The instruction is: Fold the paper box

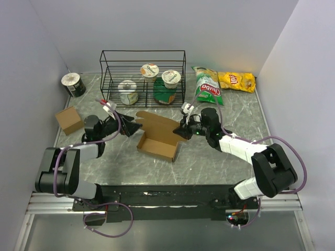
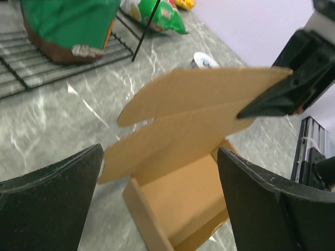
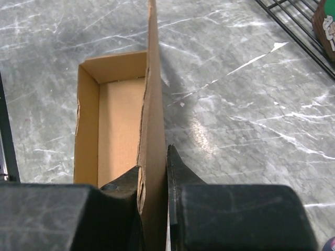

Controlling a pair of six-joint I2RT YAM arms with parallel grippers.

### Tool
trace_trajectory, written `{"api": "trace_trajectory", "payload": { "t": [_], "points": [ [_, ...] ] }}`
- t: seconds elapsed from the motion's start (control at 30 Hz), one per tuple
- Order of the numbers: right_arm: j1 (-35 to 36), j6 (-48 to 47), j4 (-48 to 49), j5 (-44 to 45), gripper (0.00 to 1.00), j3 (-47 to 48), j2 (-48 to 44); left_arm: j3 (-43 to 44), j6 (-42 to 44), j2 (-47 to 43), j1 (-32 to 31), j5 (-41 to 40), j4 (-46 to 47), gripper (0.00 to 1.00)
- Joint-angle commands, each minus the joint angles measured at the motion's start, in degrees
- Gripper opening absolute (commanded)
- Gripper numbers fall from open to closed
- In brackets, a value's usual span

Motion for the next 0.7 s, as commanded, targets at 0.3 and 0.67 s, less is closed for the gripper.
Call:
{"api": "trace_trajectory", "payload": {
  "t": [0.3,0.67],
  "points": [
    [-1.25,-0.31,0.12,-1.92,0.14,2.35,0.29,0.74,3.47,6.61,0.32,0.28,7.91,0.99],
    [-1.51,-0.23,-0.68,-2.27,0.14,2.88,1.08,6.80,5.85,13.64,-1.35,2.64,6.34,0.89]
  ]
}}
